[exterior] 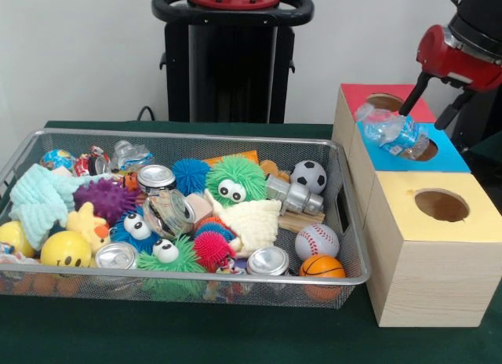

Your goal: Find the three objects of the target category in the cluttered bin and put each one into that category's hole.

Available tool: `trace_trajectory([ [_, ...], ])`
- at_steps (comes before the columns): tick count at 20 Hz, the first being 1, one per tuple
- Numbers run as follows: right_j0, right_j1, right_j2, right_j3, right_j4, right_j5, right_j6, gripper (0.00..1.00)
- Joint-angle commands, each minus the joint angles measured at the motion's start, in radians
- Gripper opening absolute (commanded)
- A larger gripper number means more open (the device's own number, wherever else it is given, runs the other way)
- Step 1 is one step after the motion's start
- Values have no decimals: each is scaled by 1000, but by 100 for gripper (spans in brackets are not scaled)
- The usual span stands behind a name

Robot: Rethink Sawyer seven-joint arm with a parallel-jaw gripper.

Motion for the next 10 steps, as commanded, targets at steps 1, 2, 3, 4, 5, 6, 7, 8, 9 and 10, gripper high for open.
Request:
trace_trajectory([
  [1, -4, 40, 8, 47, 17, -47, 229, 100],
  [2, -3, 41, 7, 48, 18, -48, 228, 100],
  [3, -3, 42, 6, 49, 19, -48, 228, 100],
  [4, -2, 43, 5, 48, 20, -48, 229, 100],
  [5, -1, 43, 4, 48, 21, -48, 228, 100],
  [6, -1, 42, 4, 49, 23, -47, 227, 100],
  [7, -2, 40, 5, 53, 24, -48, 225, 100],
  [8, -2, 40, 5, 53, 26, -47, 224, 100],
  [9, -3, 41, 5, 53, 27, -51, 227, 100],
  [10, -3, 42, 5, 53, 27, -51, 227, 100],
])
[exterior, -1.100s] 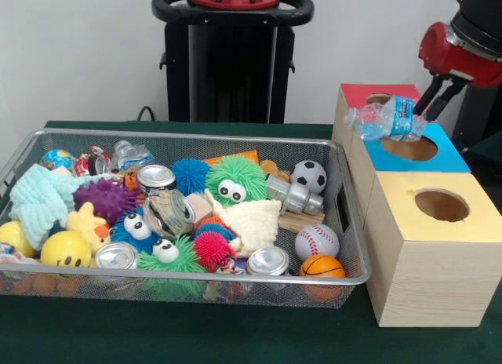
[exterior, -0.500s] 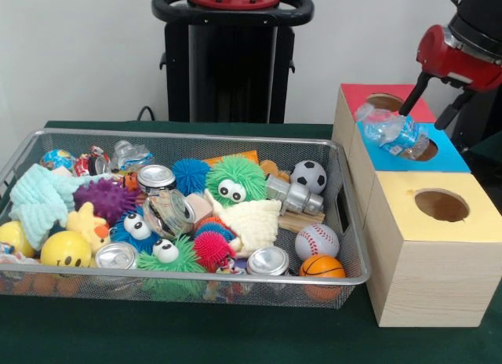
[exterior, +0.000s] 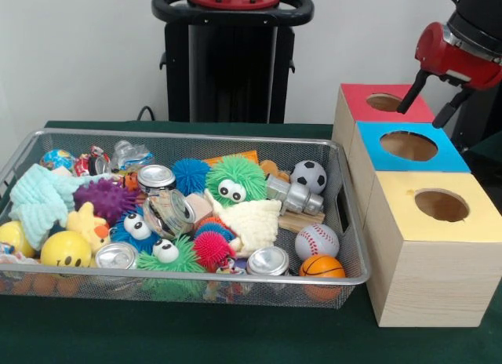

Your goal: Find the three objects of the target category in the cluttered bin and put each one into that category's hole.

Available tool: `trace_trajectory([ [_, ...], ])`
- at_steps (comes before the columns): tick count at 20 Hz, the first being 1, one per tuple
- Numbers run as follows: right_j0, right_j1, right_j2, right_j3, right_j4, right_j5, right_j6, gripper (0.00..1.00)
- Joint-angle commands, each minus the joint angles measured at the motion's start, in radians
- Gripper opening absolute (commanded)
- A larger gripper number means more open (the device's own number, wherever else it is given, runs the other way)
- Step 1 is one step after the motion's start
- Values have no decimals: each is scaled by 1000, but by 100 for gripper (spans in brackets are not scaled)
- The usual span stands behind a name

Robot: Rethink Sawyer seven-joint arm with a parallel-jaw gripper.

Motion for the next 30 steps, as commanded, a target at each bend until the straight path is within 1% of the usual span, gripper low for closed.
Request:
trace_trajectory([
  [1, -12, 42, 20, 53, 27, -47, 226, 100],
  [6, -16, 42, 22, 54, 30, -48, 222, 100],
  [8, -23, 30, 29, 78, 29, -75, 207, 100],
  [10, -55, -4, 53, 137, 32, -133, 153, 100],
  [11, -90, -27, 73, 176, 36, -170, 104, 100],
  [12, -113, -39, 86, 198, 40, -191, 72, 100],
  [13, -160, -55, 116, 229, 35, -196, -20, 100],
  [14, -184, -61, 133, 244, 27, -200, -71, 100],
  [15, -232, -73, 165, 275, 25, -231, -132, 100],
  [17, -296, -80, 204, 304, 17, -277, -175, 100],
  [19, -350, -77, 244, 320, 9, -288, -205, 100],
  [22, -410, -78, 293, 347, -14, -322, -222, 100],
  [23, -440, -82, 318, 362, -22, -330, -245, 100],
  [26, -510, -98, 374, 395, -47, -330, -286, 100],
  [27, -543, -103, 397, 407, -53, -323, -318, 100],
  [29, -580, -107, 421, 416, -77, -303, -340, 100],
  [30, -586, -107, 422, 414, -93, -287, -344, 100],
])
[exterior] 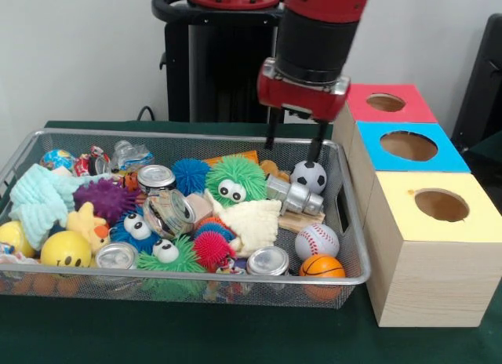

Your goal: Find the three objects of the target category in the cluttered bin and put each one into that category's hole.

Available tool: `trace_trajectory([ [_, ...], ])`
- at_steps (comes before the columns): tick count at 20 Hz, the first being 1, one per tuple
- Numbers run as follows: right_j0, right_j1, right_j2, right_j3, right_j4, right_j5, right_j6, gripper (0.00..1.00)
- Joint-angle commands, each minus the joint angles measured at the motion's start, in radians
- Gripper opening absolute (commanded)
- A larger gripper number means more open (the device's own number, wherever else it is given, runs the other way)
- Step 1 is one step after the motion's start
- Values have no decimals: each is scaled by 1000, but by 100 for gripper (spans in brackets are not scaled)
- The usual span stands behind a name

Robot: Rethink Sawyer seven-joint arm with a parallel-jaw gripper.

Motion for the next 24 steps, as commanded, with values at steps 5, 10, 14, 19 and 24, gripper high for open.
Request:
trace_trajectory([
  [5, -146, -11, 253, 185, -157, -14, -340, 100],
  [10, -200, -32, 317, 229, -198, -22, -334, 100],
  [14, -290, -43, 409, 279, -225, -30, -382, 100],
  [19, -418, -47, 527, 313, -262, 31, -470, 100],
  [24, -495, -57, 591, 312, -312, 61, -511, 100],
])
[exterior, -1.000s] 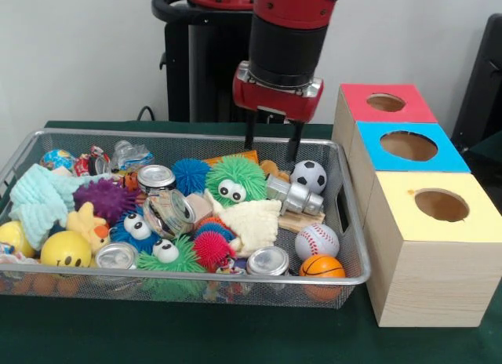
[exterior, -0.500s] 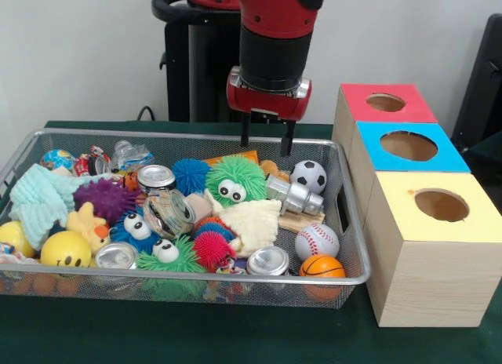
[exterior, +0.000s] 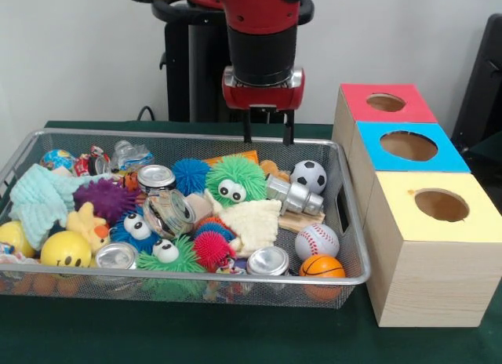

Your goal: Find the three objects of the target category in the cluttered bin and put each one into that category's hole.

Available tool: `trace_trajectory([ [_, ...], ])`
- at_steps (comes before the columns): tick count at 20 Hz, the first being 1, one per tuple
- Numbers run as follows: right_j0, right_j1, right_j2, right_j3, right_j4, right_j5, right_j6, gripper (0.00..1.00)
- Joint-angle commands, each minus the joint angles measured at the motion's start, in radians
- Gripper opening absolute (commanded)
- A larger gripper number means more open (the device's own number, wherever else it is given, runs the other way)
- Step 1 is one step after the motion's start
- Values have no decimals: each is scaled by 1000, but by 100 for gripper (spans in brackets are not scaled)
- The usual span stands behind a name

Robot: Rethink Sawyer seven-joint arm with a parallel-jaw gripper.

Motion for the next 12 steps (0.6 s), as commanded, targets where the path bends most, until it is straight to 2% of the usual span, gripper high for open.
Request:
trace_trajectory([
  [1, -123, -15, 197, 73, -113, 53, -427, 100],
  [6, -196, -31, 261, 59, -173, 62, -530, 100],
  [12, -221, -75, 286, 25, -215, 20, -506, 100],
])
